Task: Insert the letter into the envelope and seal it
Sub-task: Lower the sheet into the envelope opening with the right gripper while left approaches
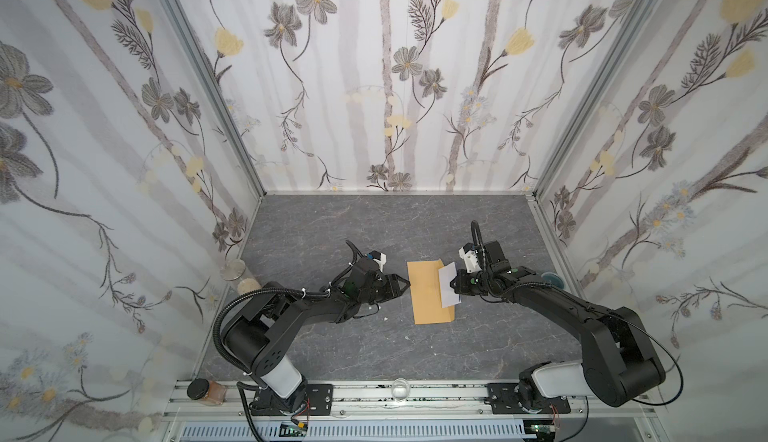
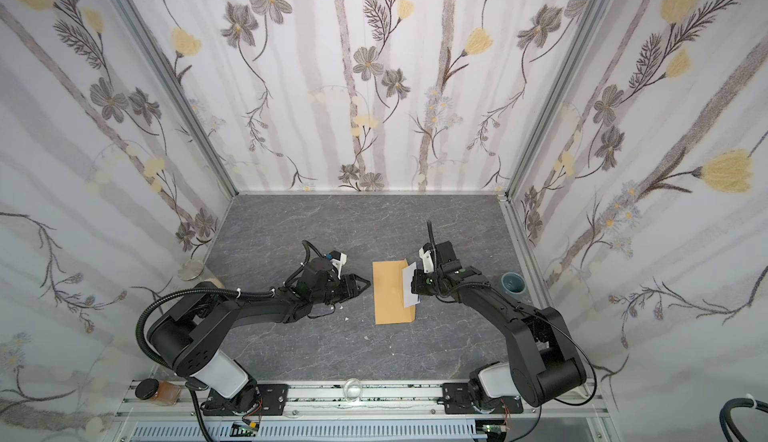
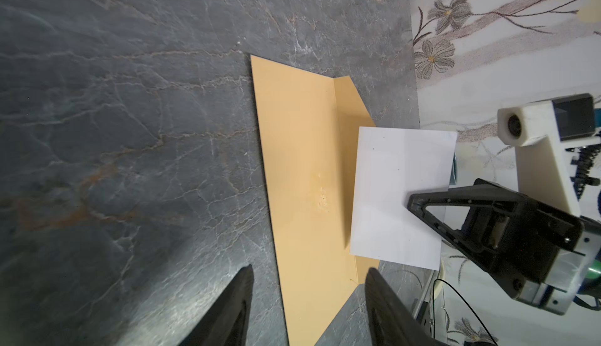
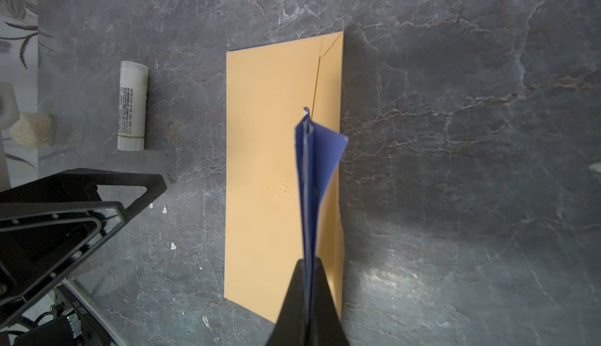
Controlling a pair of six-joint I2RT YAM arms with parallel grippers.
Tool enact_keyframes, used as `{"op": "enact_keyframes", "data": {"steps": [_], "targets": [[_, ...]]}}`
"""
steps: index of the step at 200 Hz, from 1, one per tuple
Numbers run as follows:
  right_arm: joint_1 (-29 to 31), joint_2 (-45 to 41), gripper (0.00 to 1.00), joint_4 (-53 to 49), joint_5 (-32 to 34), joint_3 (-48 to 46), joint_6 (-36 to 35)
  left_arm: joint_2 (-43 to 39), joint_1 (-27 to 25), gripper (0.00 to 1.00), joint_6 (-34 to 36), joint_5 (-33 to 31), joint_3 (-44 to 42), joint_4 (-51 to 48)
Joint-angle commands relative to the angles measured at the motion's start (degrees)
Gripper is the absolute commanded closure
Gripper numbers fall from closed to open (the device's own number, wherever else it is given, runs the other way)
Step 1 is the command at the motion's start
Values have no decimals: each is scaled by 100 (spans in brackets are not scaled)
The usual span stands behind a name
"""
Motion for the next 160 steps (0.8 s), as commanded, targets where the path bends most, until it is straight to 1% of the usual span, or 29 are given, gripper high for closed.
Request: {"op": "enact_keyframes", "data": {"steps": [1,27,32,76,160], "targets": [[1,124,100,-143,147,210,-121,223,-21,44,-103,122,125,438],[13,149,100,-372,163,396,-177,448,-44,45,-143,199,180,557],[13,326,100,-420,187,436,-186,484,-50,45,-150,211,189,580],[24,586,100,-741,212,714,-267,726,-59,46,-205,281,274,721],[35,1026,100,-873,295,857,-322,1129,-92,46,-337,471,397,979]]}}
